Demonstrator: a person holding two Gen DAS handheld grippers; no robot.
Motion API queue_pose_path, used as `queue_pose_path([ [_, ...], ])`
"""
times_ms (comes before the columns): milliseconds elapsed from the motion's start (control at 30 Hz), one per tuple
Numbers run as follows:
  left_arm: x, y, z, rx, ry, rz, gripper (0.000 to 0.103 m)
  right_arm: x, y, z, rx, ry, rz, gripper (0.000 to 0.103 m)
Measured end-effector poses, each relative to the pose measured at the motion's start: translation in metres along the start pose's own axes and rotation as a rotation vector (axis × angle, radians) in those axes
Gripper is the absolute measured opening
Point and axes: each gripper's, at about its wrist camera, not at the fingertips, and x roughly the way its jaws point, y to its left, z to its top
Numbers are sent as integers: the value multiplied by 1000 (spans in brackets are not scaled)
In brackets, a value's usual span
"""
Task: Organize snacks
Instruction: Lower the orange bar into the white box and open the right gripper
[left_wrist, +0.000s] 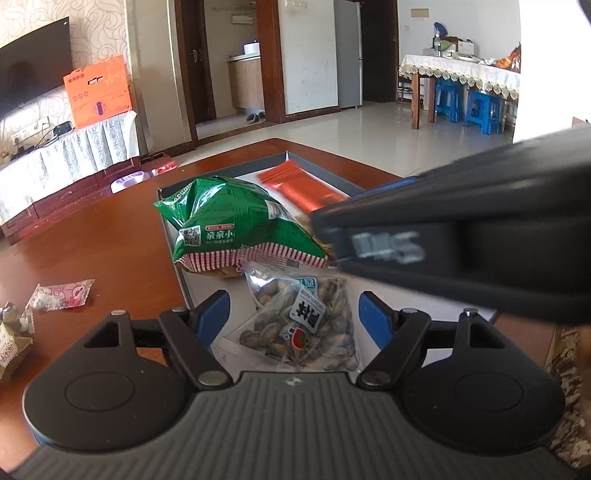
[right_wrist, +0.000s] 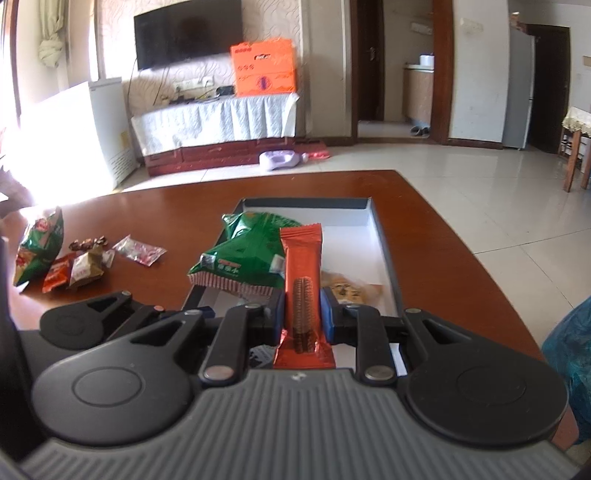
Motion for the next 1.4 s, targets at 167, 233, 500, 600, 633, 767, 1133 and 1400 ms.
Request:
queue_pose_path([
  [167, -2, 3, -1, -9, 0, -6, 81, 14, 8, 3, -47, 38, 2, 24],
  [233, -3, 5, -1, -22, -2, -11, 81, 20, 7, 5, -48, 48, 5, 24],
  [500, -4, 11, -3, -34, 0, 19, 80, 41, 2, 14, -55, 62, -17, 24],
  [600, -6, 10, -3, -25, 1, 18, 81, 46, -3, 17, -50, 61, -24, 24],
  [633, -6, 10, -4, -21, 3, 14, 82, 49, -4, 19, -47, 61, -24, 24],
  [767, -7, 8, -6, -3, 4, 14, 83, 59, 0, 24, -77, 69, -33, 24],
  [1133, -9, 3, -10, 9, 4, 14, 85, 54, 8, 19, -128, 62, -47, 25],
  [1400, -13, 3, -13, 17, 6, 4, 85, 54, 8, 19, -121, 55, -53, 24],
])
